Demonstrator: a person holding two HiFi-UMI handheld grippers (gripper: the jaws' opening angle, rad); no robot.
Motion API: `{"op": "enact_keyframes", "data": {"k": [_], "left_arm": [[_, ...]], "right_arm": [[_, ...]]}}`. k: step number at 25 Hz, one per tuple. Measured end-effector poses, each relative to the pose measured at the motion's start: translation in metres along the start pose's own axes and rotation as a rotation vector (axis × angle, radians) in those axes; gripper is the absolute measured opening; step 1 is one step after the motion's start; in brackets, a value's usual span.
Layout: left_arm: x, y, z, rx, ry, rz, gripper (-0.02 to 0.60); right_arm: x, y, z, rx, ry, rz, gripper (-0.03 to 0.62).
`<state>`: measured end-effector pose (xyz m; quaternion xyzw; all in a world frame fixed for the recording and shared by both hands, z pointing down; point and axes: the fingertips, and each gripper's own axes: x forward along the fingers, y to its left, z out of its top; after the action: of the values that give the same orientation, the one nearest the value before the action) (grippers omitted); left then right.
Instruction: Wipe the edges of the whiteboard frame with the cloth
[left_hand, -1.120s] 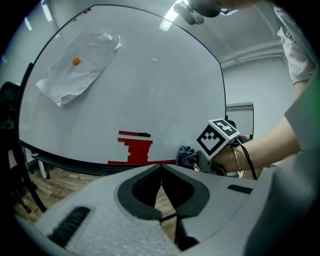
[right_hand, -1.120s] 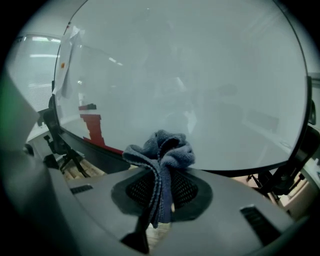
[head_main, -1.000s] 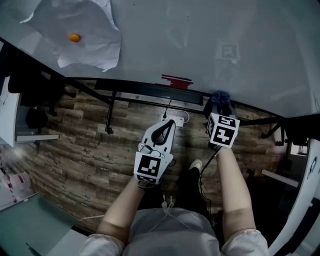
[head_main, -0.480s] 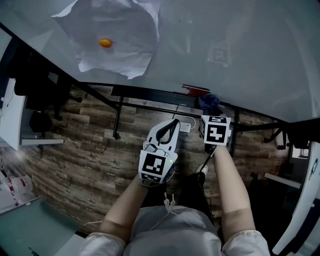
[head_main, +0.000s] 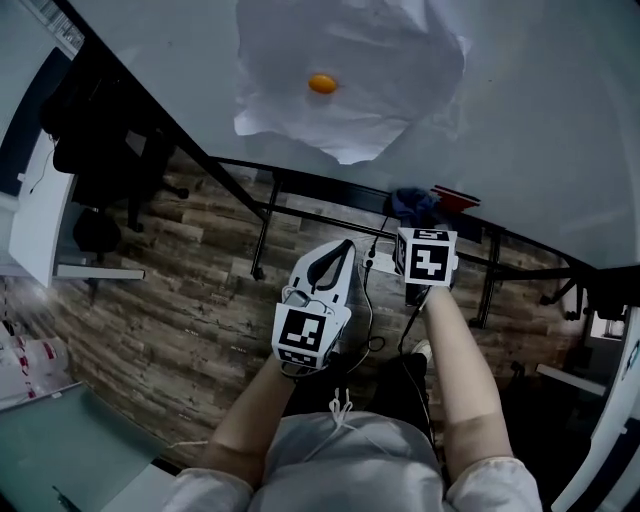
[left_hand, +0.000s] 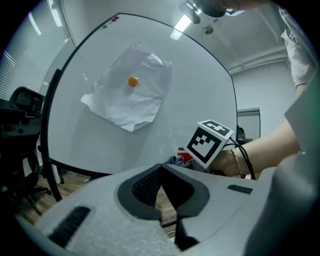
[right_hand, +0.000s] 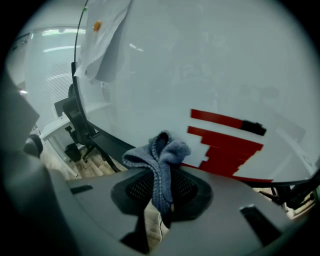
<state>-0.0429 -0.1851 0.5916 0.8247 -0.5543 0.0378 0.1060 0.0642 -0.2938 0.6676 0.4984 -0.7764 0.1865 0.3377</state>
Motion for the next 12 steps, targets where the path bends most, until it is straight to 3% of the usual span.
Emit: {"op": "enact_keyframes", "data": {"k": [12], "left_arm": [[-0.061,0.101,0.005,0.009,-0.008,0.155,0.018]], "right_arm": [[0.037,0.119,0.041,-0.039,0.01,0.107,0.074]]}}
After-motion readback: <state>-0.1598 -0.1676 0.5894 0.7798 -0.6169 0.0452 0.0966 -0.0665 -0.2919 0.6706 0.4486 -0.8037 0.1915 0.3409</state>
